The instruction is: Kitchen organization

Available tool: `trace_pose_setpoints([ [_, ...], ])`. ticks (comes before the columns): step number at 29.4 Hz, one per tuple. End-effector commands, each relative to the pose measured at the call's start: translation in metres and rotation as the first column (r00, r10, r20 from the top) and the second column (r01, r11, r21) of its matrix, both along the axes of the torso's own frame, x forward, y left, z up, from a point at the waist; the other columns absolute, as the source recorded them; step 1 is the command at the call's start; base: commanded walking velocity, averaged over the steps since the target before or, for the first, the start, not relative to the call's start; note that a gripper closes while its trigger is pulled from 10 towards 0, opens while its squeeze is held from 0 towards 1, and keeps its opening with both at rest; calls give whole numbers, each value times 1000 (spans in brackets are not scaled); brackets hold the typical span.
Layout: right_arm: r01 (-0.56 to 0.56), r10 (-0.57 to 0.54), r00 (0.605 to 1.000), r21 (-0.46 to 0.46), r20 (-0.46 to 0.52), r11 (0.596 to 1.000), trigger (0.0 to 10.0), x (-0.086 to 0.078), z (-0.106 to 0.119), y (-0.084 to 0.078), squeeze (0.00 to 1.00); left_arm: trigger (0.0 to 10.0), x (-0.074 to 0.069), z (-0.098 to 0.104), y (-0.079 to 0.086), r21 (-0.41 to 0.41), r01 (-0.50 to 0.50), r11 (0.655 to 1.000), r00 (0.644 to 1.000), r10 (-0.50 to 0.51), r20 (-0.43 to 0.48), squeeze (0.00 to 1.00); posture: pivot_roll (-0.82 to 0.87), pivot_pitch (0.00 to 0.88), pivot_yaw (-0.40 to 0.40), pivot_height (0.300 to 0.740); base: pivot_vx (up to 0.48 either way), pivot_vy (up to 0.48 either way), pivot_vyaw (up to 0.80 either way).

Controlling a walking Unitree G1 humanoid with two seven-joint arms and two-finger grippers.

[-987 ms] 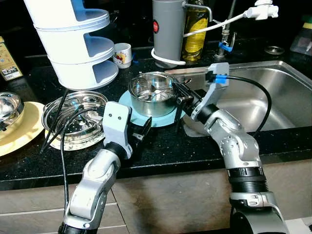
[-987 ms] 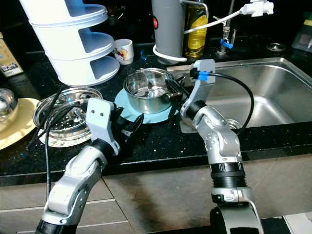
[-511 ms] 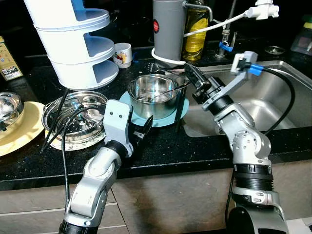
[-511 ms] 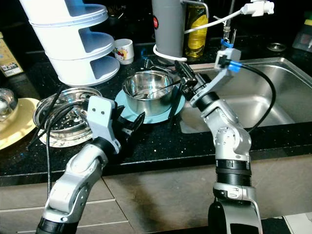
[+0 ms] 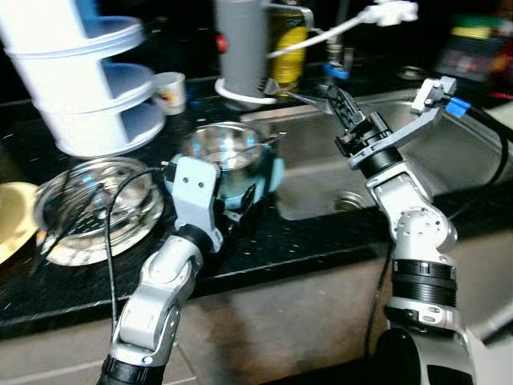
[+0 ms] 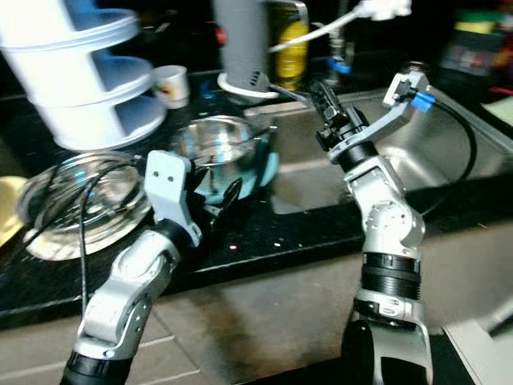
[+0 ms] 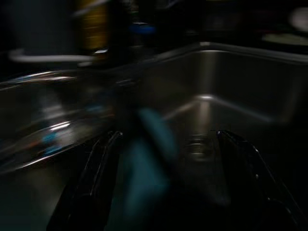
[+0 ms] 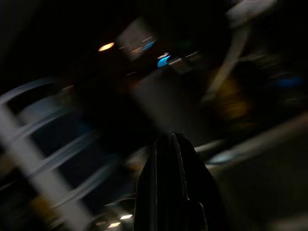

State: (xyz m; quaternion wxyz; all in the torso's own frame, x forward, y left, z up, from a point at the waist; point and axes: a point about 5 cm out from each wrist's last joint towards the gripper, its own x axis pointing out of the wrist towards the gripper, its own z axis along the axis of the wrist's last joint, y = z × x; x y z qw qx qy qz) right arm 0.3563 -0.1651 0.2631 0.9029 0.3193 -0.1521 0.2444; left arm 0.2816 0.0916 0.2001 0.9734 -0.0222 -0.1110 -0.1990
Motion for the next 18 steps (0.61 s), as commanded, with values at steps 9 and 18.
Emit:
trace_pose_setpoints([
  [9, 87, -155, 985, -575, -70, 813, 10000, 12, -29, 27, 0, 10000, 1, 5, 1, -16, -6, 1000, 1000, 6, 16, 0, -20, 0, 33, 740, 0, 0, -267],
  [18, 33, -231, 969, -879, -89, 476, 10000, 21, -53, 51, 0, 10000, 2, 9, 2, -20, -19, 1000, 999, 20, 29, 0, -15, 0, 33, 740, 0, 0, 0],
])
